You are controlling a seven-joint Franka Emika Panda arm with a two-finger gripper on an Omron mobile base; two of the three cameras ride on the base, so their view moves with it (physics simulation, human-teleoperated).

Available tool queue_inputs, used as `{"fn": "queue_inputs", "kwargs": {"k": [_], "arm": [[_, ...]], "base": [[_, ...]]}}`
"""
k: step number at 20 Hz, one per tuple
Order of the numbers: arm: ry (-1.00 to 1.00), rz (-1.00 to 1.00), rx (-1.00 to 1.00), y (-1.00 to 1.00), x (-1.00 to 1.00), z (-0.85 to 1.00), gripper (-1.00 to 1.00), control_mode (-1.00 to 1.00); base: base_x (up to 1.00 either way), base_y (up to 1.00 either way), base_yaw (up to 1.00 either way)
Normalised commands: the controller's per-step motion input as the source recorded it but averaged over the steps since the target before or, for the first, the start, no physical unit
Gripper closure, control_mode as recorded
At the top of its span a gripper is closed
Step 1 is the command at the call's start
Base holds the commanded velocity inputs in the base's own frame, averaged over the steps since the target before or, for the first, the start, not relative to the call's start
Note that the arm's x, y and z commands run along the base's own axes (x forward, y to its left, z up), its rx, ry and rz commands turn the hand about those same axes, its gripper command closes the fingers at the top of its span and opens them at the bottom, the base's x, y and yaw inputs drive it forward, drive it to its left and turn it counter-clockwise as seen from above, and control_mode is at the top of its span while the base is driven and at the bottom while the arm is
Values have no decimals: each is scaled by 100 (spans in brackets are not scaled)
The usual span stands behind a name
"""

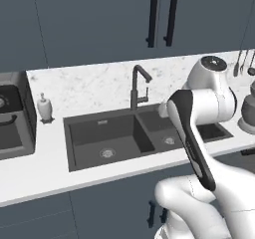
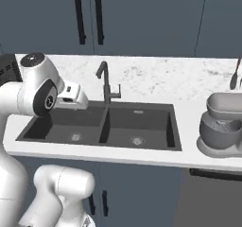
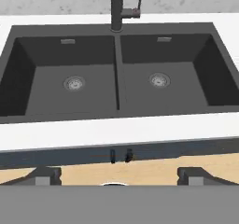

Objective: Navigate to the shelves.

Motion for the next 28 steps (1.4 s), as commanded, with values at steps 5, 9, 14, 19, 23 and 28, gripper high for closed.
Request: {"fn": "queue_inputs", "kwargs": {"k": [5,9,14,19,23,28], "arm": [[0,0,0,0,0,0,-100,100],[0,0,0,0,0,0,-100,100],[0,0,0,0,0,0,-100,100],[0,0,0,0,0,0,-100,100],[0,0,0,0,0,0,-100,100],[0,0,0,0,0,0,-100,100]], "base": [[-44,-63,-53],[-26,-77,-56],[-11,-82,-55],[-7,-84,-57],[-10,-89,-58],[-19,-86,-56]]}}
